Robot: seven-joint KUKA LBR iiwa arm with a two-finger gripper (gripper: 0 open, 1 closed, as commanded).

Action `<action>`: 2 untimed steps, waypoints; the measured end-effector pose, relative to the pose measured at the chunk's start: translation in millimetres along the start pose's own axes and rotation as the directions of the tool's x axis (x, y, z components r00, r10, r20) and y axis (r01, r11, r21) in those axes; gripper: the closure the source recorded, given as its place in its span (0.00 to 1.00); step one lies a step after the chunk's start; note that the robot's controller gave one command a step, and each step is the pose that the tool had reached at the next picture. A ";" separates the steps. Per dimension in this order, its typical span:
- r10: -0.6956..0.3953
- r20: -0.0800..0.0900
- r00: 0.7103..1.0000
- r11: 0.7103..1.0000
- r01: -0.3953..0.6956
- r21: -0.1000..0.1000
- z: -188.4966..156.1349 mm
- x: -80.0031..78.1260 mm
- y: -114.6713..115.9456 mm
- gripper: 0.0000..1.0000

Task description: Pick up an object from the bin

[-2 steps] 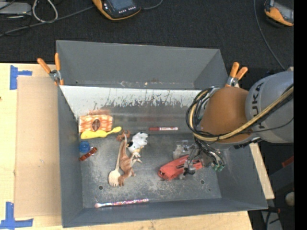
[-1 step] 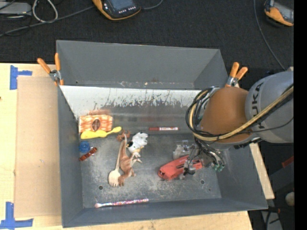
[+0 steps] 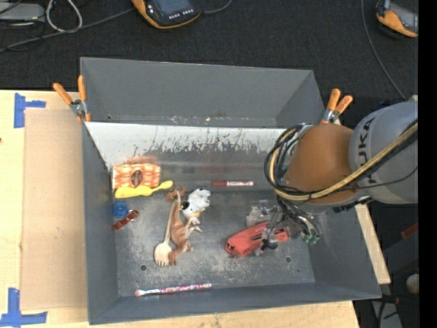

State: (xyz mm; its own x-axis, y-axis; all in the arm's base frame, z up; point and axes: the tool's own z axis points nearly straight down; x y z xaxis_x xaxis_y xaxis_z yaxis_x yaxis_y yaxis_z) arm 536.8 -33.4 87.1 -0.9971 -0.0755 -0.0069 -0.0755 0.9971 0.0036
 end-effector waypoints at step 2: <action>0.001 0.000 1.000 1.000 -0.001 0.000 0.0 0.0 0.1 1.00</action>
Offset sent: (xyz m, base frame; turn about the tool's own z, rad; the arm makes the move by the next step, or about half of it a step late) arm 0.0000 0.0000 0.0000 0.0000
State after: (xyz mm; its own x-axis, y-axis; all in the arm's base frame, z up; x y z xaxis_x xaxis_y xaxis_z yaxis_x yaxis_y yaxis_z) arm 536.8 -33.3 87.0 -0.9972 -0.0743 -0.0067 -0.0744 0.9972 0.0037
